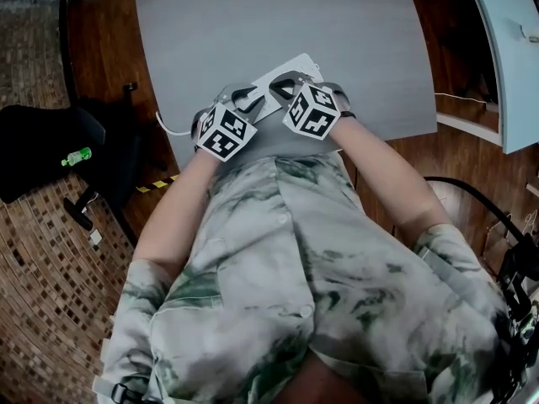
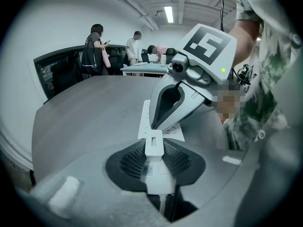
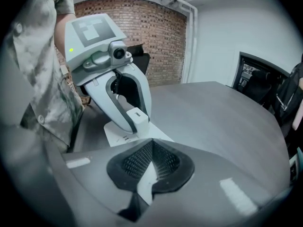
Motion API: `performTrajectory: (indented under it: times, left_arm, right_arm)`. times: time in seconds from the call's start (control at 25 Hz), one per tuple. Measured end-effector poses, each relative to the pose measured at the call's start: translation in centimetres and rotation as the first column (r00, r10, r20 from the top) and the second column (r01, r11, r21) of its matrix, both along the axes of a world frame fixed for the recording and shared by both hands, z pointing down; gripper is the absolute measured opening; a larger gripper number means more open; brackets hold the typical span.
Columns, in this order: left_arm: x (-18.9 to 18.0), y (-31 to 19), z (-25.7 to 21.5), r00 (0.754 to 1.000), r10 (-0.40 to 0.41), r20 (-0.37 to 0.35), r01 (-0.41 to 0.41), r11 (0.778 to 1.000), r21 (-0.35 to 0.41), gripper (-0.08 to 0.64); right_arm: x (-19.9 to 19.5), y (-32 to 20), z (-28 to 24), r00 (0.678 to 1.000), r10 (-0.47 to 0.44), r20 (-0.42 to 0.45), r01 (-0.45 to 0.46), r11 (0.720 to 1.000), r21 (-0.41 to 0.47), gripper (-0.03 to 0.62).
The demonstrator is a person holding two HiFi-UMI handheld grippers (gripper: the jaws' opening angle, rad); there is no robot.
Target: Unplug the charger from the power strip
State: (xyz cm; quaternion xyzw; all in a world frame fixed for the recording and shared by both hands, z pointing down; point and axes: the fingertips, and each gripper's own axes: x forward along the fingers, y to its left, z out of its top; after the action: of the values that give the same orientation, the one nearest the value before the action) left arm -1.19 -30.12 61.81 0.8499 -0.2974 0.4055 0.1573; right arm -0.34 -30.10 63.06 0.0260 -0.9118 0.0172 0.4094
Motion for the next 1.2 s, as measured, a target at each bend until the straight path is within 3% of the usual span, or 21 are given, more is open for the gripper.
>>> performTrajectory:
  times: [0.4,0.68,0.84,0.92,1.04,1.2]
  left_arm:
    - [-0.2,-0.1,-0.1,0.999,0.016,0.037,-0.016,1.000,-0.007,0.100]
    - [-0.2,0.1,-0.2,0.999,0.017,0.037,-0.016,0.999,-0.039,0.100]
    - [0.1,-1.5,-5.4,1.000,0.010,-0.018,-0.009,0.998,0.065,0.101]
    - [-0.2,-2.1,-7.7,0.999,0.023,-0.025,-0.021,0.997,0.078,0.103]
    - [-2.3,-1.0,-8.5,0.998,-0.025,-0.049,0.028,0.998,0.049,0.104]
    - [-5.9,0.9,-10.3,0.981,-0.154,-0.114,0.160,0.986,0.048,0.104]
  right_arm:
    - [-0.2,-0.3,-0.1,0.999,0.039,-0.011,-0.040,0.996,-0.080,0.002]
    - [-0.2,-0.2,-0.2,0.999,0.047,-0.011,-0.048,0.995,-0.090,0.002]
    - [-0.2,-0.2,-0.4,0.999,0.040,-0.011,-0.041,0.995,-0.086,0.002]
    - [0.1,-0.5,-0.4,0.999,0.042,-0.007,-0.042,0.995,-0.092,0.002]
    - [0.2,-0.3,-0.3,0.999,0.048,-0.008,-0.049,0.994,-0.102,0.002]
    - [0.1,-0.5,-0.4,0.998,0.059,-0.002,-0.059,0.995,-0.080,0.002]
